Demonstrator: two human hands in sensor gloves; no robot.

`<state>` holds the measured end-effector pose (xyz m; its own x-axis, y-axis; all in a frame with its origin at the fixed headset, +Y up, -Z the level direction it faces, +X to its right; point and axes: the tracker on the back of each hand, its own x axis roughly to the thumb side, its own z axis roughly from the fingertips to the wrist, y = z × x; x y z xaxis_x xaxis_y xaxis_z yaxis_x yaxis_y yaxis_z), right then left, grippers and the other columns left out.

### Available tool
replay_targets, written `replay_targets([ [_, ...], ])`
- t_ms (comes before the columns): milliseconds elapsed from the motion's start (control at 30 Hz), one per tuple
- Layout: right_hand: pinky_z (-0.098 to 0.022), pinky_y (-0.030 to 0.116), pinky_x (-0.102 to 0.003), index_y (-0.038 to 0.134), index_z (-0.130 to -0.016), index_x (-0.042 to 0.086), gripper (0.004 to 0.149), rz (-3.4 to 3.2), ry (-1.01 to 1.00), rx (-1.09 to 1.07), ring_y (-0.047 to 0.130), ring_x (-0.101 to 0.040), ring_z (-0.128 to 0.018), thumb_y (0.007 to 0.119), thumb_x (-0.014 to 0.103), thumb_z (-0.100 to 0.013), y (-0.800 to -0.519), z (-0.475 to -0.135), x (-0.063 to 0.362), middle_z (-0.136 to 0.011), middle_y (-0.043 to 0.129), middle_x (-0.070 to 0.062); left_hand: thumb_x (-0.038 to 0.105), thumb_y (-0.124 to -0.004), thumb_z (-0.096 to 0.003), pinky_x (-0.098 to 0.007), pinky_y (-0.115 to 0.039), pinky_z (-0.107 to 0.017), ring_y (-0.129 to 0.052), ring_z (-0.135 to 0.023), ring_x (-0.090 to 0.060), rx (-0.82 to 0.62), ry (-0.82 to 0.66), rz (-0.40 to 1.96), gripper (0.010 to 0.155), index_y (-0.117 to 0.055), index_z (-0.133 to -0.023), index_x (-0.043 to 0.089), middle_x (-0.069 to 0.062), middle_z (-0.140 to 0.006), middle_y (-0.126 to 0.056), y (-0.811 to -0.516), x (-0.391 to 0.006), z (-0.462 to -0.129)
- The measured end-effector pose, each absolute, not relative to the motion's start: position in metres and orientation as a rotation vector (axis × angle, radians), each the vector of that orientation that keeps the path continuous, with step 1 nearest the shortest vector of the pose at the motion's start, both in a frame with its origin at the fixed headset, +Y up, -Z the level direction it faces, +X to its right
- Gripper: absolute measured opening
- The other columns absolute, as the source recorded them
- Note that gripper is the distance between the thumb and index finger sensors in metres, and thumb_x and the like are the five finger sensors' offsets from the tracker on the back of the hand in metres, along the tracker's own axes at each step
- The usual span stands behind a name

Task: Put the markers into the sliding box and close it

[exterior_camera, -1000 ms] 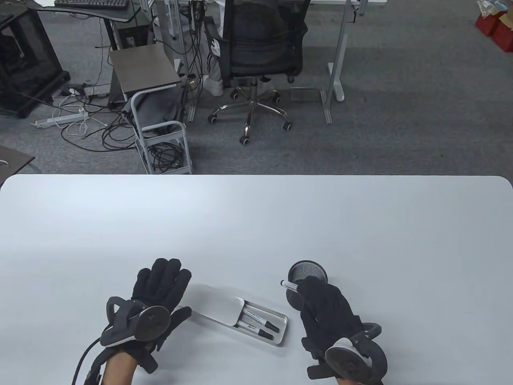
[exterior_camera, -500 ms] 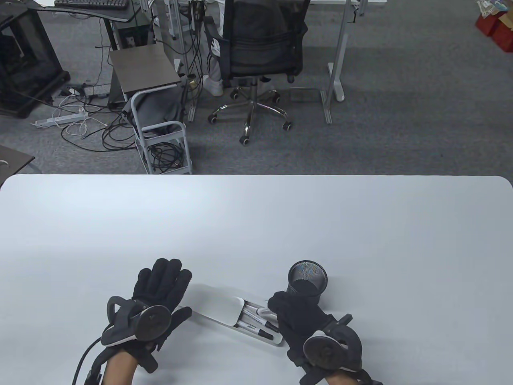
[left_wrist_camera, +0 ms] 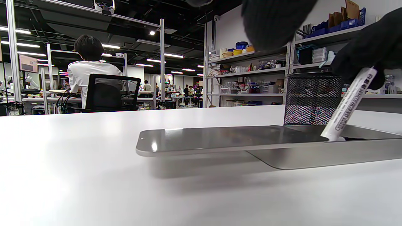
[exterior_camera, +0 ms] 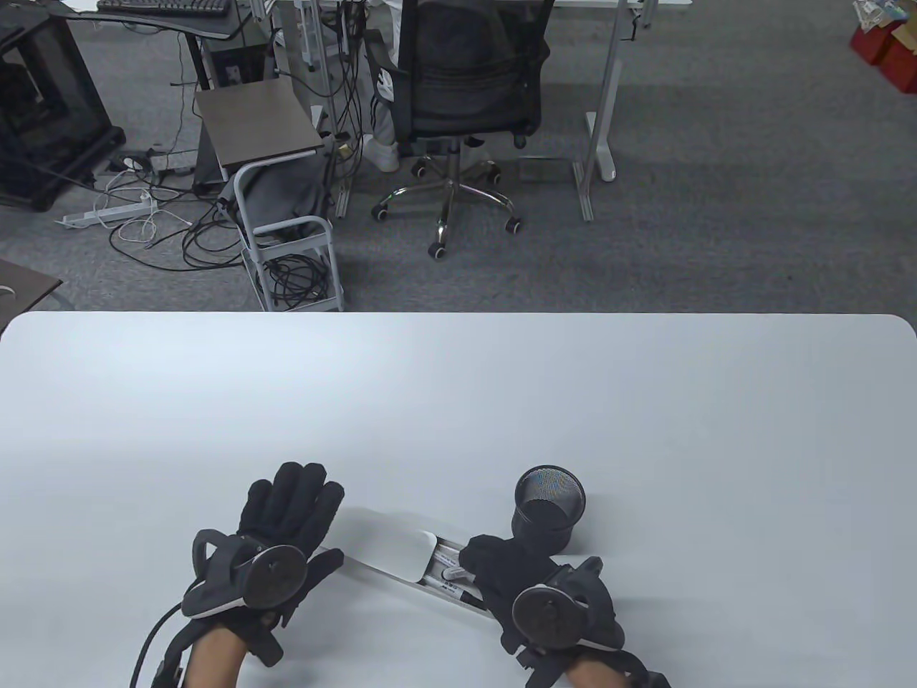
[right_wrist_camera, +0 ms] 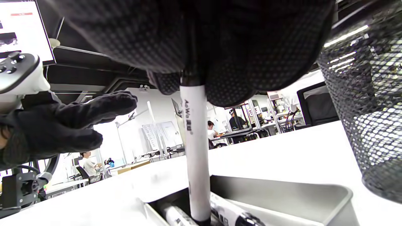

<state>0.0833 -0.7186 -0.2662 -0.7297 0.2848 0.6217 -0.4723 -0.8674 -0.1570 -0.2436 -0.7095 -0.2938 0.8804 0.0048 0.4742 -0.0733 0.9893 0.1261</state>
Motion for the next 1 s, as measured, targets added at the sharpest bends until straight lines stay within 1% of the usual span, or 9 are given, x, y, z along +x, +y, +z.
replay_targets([
  [367, -0.047, 0.086, -0.046, 0.088, -0.082, 0.024, 0.036, 2.716, -0.3, 0.912, 0.099, -0.03, -0.065, 0.083, 0.025, -0.046, -0.728, -0.269, 0.073, -0.093, 0.093, -0.009, 0.056, -0.074, -0.0499, -0.062, -0.018, -0.074, -0.005, -0.108, -0.033, 0.14, -0.494, 0.041, 0.085, -0.026, -0.113, 0.025, -0.003, -0.119, -0.012, -0.71, -0.243, -0.294],
  [1000, -0.049, 0.084, -0.048, 0.086, -0.085, 0.025, 0.04, 2.859, -0.154, 0.99, 0.102, -0.03, -0.065, 0.087, 0.024, -0.045, -0.744, -0.272, 0.058, -0.094, 0.093, -0.007, 0.056, -0.074, -0.0498, -0.062, -0.018, -0.074, -0.005, -0.108, -0.034, 0.144, -0.494, 0.043, 0.085, -0.027, -0.113, 0.025, -0.003, -0.119, -0.012, -0.71, -0.243, -0.294],
])
